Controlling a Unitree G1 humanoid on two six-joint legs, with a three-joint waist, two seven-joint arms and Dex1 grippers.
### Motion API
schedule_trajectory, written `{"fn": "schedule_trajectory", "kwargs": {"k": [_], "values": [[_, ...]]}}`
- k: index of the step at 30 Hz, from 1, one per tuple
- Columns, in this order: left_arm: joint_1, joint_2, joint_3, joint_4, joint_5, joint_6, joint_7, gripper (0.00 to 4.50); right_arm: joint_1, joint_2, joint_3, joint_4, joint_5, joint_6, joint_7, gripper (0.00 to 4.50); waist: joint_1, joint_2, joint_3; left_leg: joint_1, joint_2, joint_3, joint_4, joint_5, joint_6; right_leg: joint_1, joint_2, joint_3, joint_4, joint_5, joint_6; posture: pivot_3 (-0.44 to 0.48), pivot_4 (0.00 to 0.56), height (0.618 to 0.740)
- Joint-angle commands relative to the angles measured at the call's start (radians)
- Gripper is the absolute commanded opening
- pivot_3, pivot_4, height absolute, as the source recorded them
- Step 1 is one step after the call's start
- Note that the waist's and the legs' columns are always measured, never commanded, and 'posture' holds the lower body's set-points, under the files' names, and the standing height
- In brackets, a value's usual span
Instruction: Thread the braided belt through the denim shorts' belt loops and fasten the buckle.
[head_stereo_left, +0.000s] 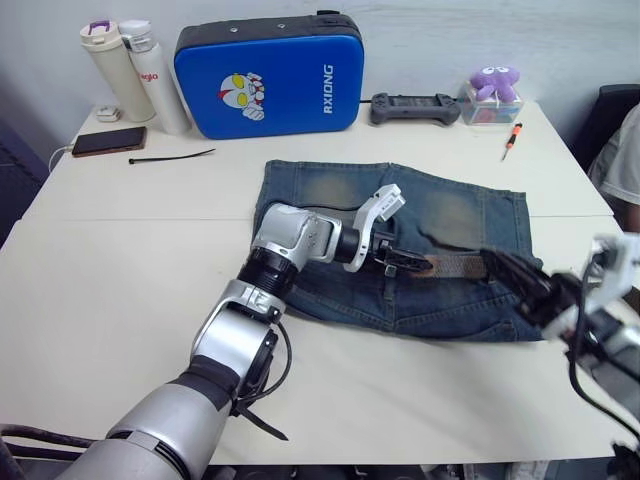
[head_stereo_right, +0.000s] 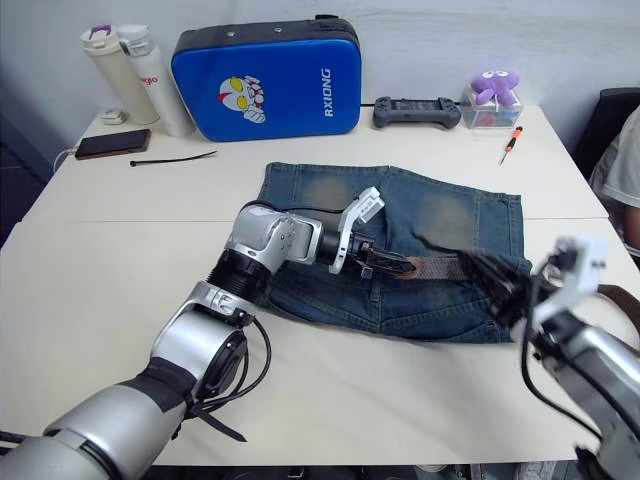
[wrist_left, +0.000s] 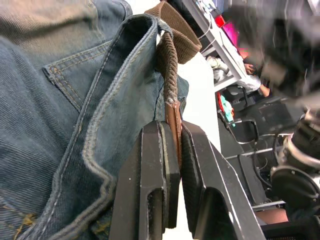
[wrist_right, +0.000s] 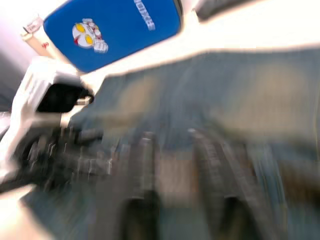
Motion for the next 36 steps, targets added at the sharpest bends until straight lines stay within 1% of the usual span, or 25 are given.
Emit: {"fn": "schedule_trajectory", "kwargs": {"k": [1,3,4,6,10,12,16,20,22,23,27,28,30,31,34,36], "values": [[-0.041,-0.003,0.012,-0.012,-0.039,0.016,-0.028,0.00,0.094,0.019,0.023,-0.060,0.182,-0.112,-0.103,3.15,-0.007,0.000,0.000,0.000,0.000,0.001,0.000,0.000,0.000,0.000,0.000,0.001,0.000,0.000,0.000,0.000,0.150,0.740],[-0.044,0.007,0.006,-0.016,-0.045,0.030,-0.039,0.00,0.136,0.061,0.087,-0.048,0.188,-0.166,-0.157,4.21,-0.018,0.000,0.000,0.001,0.000,0.001,0.000,0.000,0.000,0.000,0.001,0.001,0.001,0.000,0.000,0.000,0.150,0.740],[-0.043,0.011,0.003,-0.019,-0.048,0.038,-0.043,0.00,0.142,0.081,0.121,-0.042,0.187,-0.192,-0.169,4.45,-0.023,0.000,0.000,0.001,0.000,0.001,0.000,0.001,0.000,0.000,0.001,0.001,0.001,0.000,0.000,0.000,0.150,0.740],[-0.046,0.009,0.016,-0.019,-0.062,0.064,-0.038,0.00,0.136,0.112,0.178,-0.024,0.172,-0.242,-0.192,4.45,-0.030,0.000,0.000,0.001,0.000,0.001,0.000,0.001,0.000,0.000,0.001,0.002,0.001,0.000,0.000,0.000,0.150,0.740],[-0.041,0.012,0.011,-0.033,-0.069,0.075,-0.029,0.00,0.111,0.169,0.264,0.022,0.157,-0.332,-0.191,4.45,-0.027,0.000,0.000,0.001,0.000,0.001,0.000,0.001,-0.001,-0.001,0.001,0.002,0.001,0.000,0.000,0.000,0.150,0.740],[-0.037,0.019,0.007,-0.038,-0.068,0.074,-0.026,0.00,0.096,0.206,0.289,0.040,0.174,-0.383,-0.184,4.45,-0.026,0.000,0.000,0.001,0.000,0.001,-0.001,0.001,-0.001,-0.001,0.001,0.002,0.001,0.000,0.000,0.000,0.150,0.740],[-0.028,0.027,0.005,-0.046,-0.071,0.082,-0.024,0.00,0.075,0.243,0.334,0.073,0.184,-0.445,-0.164,4.45,-0.025,0.000,0.000,0.001,0.000,0.001,0.000,0.001,-0.001,-0.001,0.001,0.002,0.001,0.000,0.000,0.000,0.150,0.740],[-0.027,0.028,0.004,-0.045,-0.070,0.077,-0.018,0.00,0.060,0.256,0.372,0.101,0.181,-0.482,-0.137,4.45,-0.026,0.000,0.000,0.001,0.000,0.001,0.000,0.001,-0.001,-0.001,0.001,0.002,0.001,0.000,0.000,0.000,0.150,0.740],[-0.029,0.028,0.004,-0.036,-0.063,0.067,-0.010,0.00,0.062,0.261,0.383,0.111,0.185,-0.497,-0.128,3.92,-0.026,0.000,0.000,0.001,0.000,0.001,0.000,0.001,-0.001,-0.001,0.001,0.002,0.001,0.000,0.000,0.000,0.150,0.740],[-0.029,0.028,0.003,-0.031,-0.060,0.060,-0.007,0.00,0.065,0.261,0.390,0.114,0.181,-0.502,-0.122,3.73,-0.025,0.000,0.000,0.001,0.000,0.001,0.000,0.001,-0.001,-0.001,0.001,0.002,0.001,0.000,0.000,0.000,0.150,0.740],[-0.027,0.030,-0.005,-0.027,-0.056,0.048,-0.005,0.00,0.073,0.260,0.408,0.119,0.175,-0.524,-0.101,1.70,-0.025,0.000,0.000,0.001,0.000,0.001,-0.001,0.001,-0.001,-0.001,0.001,0.002,0.001,0.000,0.000,0.000,0.150,0.740],[-0.027,0.030,-0.006,-0.025,-0.054,0.044,-0.004,0.00,0.072,0.264,0.408,0.122,0.174,-0.535,-0.097,1.27,-0.025,0.000,0.000,0.001,0.000,0.001,-0.001,0.001,-0.001,-0.001,0.001,0.002,0.001,0.000,0.000,0.000,0.150,0.740],[-0.026,0.031,-0.008,-0.020,-0.051,0.036,-0.001,0.00,0.072,0.268,0.402,0.126,0.173,-0.554,-0.090,0.13,-0.026,0.000,0.000,0.001,0.000,0.001,-0.001,0.001,-0.001,-0.001,0.001,0.002,0.001,0.000,0.000,0.000,0.150,0.740],[-0.025,0.033,-0.011,-0.019,-0.049,0.032,0.000,0.00,0.070,0.271,0.395,0.130,0.177,-0.566,-0.088,0.05,-0.026,0.000,0.000,0.001,0.000,0.001,-0.001,0.001,-0.001,-0.001,0.001,0.002,0.001,0.000,0.000,0.000,0.150,0.740],[-0.023,0.040,-0.022,-0.019,-0.037,0.010,0.006,0.00,0.067,0.268,0.387,0.141,0.184,-0.583,-0.087,0.05,-0.025,0.000,0.000,0.001,0.000,0.001,-0.001,0.001,-0.001,-0.001,0.001,0.002,0.001,0.000,0.000,0.000,0.150,0.740],[-0.026,0.057,-0.035,-0.027,-0.029,-0.016,-0.009,0.95,0.057,0.260,0.386,0.155,0.180,-0.586,-0.087,0.00,-0.025,0.000,0.000,0.001,0.000,0.001,-0.001,0.001,-0.001,-0.001,0.001,0.002,0.001,0.000,0.000,0.000,0.150,0.740]]}}
